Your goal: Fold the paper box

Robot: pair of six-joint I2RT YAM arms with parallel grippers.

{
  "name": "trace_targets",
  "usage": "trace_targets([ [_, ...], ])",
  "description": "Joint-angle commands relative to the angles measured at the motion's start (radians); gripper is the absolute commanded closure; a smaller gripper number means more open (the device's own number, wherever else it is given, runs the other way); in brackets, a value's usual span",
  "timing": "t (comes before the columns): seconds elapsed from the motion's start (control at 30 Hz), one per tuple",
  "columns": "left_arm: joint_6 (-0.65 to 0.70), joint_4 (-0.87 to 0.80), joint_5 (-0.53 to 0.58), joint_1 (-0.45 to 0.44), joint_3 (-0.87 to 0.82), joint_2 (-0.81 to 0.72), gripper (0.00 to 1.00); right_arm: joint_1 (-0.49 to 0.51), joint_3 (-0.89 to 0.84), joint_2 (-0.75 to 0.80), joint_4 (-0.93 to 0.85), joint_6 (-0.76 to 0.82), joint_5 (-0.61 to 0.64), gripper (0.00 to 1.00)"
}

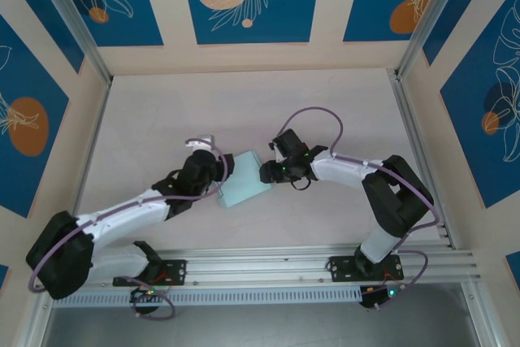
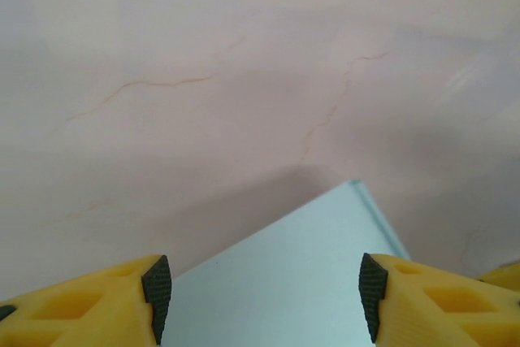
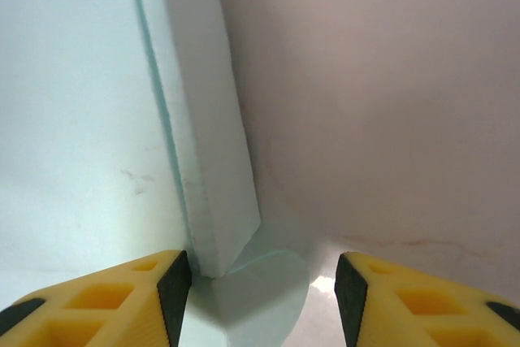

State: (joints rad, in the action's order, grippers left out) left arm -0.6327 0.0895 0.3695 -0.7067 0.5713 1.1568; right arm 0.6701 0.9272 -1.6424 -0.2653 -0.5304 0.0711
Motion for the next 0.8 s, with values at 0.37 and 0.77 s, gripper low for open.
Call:
trace_targets([
  [0.37, -0.072, 0.068, -0.399, 0.207, -0.14, 0.034, 0.39, -0.043, 0.186, -0.018, -0.118, -0.012, -0.113, 0.32],
  [0.77, -0.121, 0.133, -0.456, 0.238, -0.166, 0.207, 0.63, -0.142, 0.062, -0.11, 0.092, -0.142, -0.382, 0.23],
])
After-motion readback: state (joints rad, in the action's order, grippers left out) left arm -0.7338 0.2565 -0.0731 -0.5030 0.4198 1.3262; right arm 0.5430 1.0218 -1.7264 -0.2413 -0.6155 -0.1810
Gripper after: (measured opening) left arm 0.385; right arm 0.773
